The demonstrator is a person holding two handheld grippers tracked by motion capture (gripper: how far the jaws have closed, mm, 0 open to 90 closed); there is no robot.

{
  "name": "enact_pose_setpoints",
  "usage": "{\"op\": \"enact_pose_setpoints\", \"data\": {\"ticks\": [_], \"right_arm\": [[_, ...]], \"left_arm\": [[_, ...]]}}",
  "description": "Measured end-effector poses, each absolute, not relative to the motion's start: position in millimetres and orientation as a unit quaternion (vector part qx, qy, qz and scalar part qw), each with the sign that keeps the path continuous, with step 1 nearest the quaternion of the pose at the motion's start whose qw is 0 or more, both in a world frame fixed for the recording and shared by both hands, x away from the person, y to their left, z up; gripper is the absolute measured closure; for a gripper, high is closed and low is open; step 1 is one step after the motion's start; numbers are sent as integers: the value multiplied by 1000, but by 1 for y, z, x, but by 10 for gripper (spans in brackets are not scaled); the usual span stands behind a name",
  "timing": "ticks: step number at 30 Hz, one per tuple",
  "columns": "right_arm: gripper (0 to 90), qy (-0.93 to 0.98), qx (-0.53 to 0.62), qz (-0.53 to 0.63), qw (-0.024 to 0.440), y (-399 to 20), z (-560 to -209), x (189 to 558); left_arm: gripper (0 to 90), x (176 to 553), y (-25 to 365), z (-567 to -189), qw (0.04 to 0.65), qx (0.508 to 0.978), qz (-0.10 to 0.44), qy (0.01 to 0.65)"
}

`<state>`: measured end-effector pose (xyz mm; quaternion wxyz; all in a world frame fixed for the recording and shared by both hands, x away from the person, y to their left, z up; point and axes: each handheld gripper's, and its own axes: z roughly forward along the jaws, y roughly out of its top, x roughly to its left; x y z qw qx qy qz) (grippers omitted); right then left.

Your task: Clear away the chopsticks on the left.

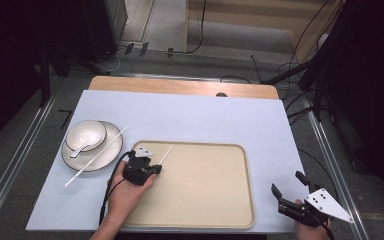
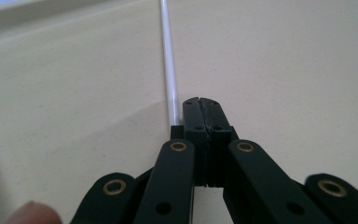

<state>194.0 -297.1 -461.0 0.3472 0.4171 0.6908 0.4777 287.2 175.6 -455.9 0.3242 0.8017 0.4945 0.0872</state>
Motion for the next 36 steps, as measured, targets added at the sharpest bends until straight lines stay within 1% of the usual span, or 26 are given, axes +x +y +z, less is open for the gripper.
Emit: {"op": "enact_pose_setpoints", "data": {"ticks": [5, 21, 36], "right_arm": [[130, 693, 415, 476, 347, -297, -461, 194], [130, 692, 416, 476, 349, -299, -461, 194], [130, 693, 415, 477, 347, -298, -462, 195]], "left_arm": [[900, 288, 192, -455, 325, 788, 89, 516], [900, 277, 228, -454, 333, 768, 88, 540], [900, 272, 225, -456, 332, 779, 97, 522]]}}
